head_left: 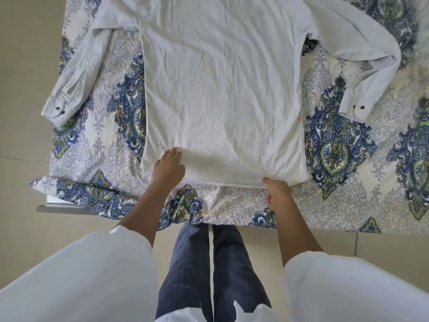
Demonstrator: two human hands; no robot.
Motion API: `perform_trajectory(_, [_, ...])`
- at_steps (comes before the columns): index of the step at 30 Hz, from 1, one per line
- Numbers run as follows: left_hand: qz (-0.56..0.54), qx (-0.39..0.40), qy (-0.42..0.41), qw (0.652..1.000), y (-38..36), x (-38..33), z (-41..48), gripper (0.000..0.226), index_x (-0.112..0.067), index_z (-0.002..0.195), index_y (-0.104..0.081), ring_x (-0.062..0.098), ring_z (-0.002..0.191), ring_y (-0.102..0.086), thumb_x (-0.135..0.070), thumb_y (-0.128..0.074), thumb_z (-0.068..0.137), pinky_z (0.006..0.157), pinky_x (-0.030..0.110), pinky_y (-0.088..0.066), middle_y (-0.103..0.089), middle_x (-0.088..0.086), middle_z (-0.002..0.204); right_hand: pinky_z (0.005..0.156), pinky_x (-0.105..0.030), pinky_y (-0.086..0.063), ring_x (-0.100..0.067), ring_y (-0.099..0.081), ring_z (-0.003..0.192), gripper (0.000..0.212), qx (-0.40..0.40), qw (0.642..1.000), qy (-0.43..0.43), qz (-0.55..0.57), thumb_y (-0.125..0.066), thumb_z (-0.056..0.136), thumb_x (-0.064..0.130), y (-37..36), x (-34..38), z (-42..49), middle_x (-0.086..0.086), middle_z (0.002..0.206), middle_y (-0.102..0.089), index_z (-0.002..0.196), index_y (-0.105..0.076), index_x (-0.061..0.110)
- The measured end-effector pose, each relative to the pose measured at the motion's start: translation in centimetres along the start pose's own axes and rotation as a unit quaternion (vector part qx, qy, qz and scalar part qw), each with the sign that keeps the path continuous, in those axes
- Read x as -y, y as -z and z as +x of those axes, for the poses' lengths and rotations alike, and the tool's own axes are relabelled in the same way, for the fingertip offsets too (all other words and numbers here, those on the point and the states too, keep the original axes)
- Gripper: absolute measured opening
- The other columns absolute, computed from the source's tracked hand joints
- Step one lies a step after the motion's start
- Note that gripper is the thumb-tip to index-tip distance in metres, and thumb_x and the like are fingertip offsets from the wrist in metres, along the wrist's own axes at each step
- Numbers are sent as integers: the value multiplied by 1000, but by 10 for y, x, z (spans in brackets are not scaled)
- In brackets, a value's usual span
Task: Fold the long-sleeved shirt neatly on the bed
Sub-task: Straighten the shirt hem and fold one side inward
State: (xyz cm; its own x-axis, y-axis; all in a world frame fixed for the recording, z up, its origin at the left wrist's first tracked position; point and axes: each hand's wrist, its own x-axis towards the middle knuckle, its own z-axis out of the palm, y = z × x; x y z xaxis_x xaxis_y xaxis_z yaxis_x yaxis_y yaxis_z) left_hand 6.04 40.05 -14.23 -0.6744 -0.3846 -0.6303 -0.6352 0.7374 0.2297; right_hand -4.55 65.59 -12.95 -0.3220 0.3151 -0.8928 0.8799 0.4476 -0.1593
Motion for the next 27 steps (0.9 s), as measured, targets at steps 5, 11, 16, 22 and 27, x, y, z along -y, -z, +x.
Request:
perform_trajectory(5, [-174, -60, 19, 983, 30, -27, 10, 35, -9, 123, -57, 25, 100, -60, -12, -36, 95, 76, 31, -47, -59, 8, 126, 48, -22, -35, -17, -46, 48, 9, 98, 994, 51, -5, -45, 92, 3, -42, 40, -38, -8, 61, -50, 88, -53, 3])
perform_trajectory(11, [-407, -83, 67, 907, 58, -6, 35, 21, -11, 94, -60, 21, 81, -64, -9, -39, 93, 77, 38, -51, -67, 4, 85, 53, -23, -42, -15, -59, 50, 13, 158, 978, 136, -19, -44, 93, 7, -99, 86, -60, -8, 69, -60, 88, -56, 7])
perform_trajectory(16, [-464, -131, 108, 869, 100, 46, 65, 21, -15, 82, -57, 17, 63, -61, -13, -40, 94, 67, 33, -47, -66, 4, 74, 52, -22, -38, -15, -57, 51, 13, 172, 970, 173, -17, -45, 92, 8, -155, 137, -81, -7, 68, -58, 86, -57, 9])
perform_trajectory(22, [-426, -131, 85, 891, 176, 100, 117, 22, -14, 78, -59, 27, 75, -66, -18, -40, 89, 63, 32, -48, -70, 8, 82, 53, -23, -38, -17, -56, 57, 21, 170, 963, 203, -50, -42, 93, 9, -222, 215, -105, -7, 69, -58, 75, -53, 13])
perform_trajectory(27, [-400, -159, 62, 901, 223, 122, 163, 16, -15, 90, -59, 29, 85, -65, -10, -45, 88, 66, 30, -43, -69, 8, 96, 56, -24, -41, -18, -58, 59, 20, 174, 953, 239, -59, -41, 93, 10, -266, 278, -115, -7, 71, -59, 79, -54, 12])
